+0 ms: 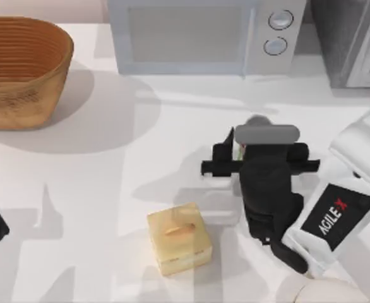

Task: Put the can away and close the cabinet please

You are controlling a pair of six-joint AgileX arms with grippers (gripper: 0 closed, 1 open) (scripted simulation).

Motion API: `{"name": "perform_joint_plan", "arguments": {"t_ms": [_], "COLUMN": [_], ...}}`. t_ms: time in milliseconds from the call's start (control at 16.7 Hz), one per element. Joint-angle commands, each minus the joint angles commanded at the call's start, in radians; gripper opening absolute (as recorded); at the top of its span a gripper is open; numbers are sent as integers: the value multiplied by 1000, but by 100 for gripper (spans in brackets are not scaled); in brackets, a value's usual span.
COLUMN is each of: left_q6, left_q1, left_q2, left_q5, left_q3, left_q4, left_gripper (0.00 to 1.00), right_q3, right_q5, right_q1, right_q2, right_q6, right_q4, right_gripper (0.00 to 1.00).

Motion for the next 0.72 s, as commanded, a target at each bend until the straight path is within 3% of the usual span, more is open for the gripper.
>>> {"name": "perform_joint_plan", "arguments": {"t_ms": [420, 720], "left_q6": [0, 0], "left_q1": [0, 0], "left_q2": [0, 0], "left_q5": [0, 0], "left_q3": [0, 0], "left_q4": [0, 0], "left_gripper": [100, 100], "right_q3": [0, 0], "right_q5": [0, 0], "right_q1": [0, 0], "right_q2": [0, 0], "right_q6": [0, 0], "right_q4": [0, 0], "right_gripper": [2, 0]}}
